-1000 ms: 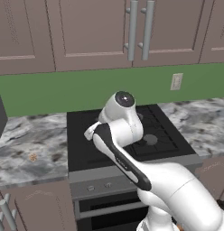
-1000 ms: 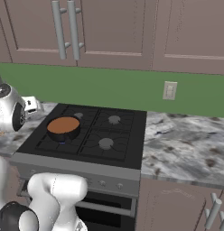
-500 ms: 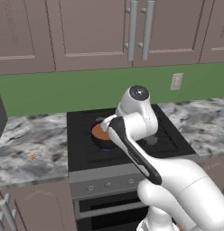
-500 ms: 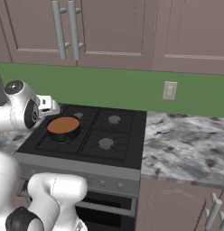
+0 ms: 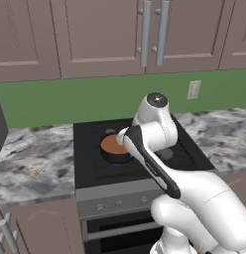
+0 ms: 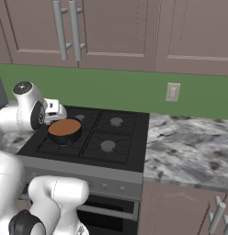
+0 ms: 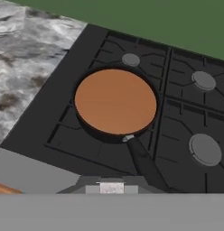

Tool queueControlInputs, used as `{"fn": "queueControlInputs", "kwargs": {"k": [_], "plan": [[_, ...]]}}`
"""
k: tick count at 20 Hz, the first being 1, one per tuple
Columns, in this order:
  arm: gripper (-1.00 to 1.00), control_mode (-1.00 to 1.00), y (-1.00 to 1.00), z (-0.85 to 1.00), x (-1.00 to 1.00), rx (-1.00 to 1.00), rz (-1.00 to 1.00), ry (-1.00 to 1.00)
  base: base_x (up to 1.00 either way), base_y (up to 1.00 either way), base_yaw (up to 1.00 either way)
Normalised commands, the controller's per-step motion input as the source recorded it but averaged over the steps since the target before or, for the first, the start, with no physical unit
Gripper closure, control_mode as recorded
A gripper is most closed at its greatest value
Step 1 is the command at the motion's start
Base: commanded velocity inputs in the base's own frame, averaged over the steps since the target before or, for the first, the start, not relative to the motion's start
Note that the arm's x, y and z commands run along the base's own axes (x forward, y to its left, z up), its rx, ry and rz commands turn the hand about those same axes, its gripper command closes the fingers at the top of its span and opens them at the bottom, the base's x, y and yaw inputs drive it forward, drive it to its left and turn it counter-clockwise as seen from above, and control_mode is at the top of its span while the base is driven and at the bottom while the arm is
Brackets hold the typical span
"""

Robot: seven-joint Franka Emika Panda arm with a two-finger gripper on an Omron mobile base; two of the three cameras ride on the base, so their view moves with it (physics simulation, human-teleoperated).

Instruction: Pick up the sugar cube(s) and place them in the saucepan with hot chocolate.

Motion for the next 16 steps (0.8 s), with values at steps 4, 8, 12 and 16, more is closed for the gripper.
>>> {"fn": "queueControlInputs", "kwargs": {"k": [4, 8, 12, 16], "plan": [[1.00, -1.00, -0.02, 0.00, 0.03, 0.00, 0.00, 0.11, 0.00, 0.00, 0.00], [1.00, -1.00, 0.00, 0.00, 0.04, 0.00, 0.00, 0.05, 0.00, 0.00, 0.00], [1.00, -1.00, 0.00, 0.00, 0.09, 0.00, 0.00, 0.04, 0.00, 0.00, 0.00], [1.00, -1.00, 0.00, 0.00, 0.22, 0.00, 0.00, 0.05, 0.00, 0.00, 0.00]]}}
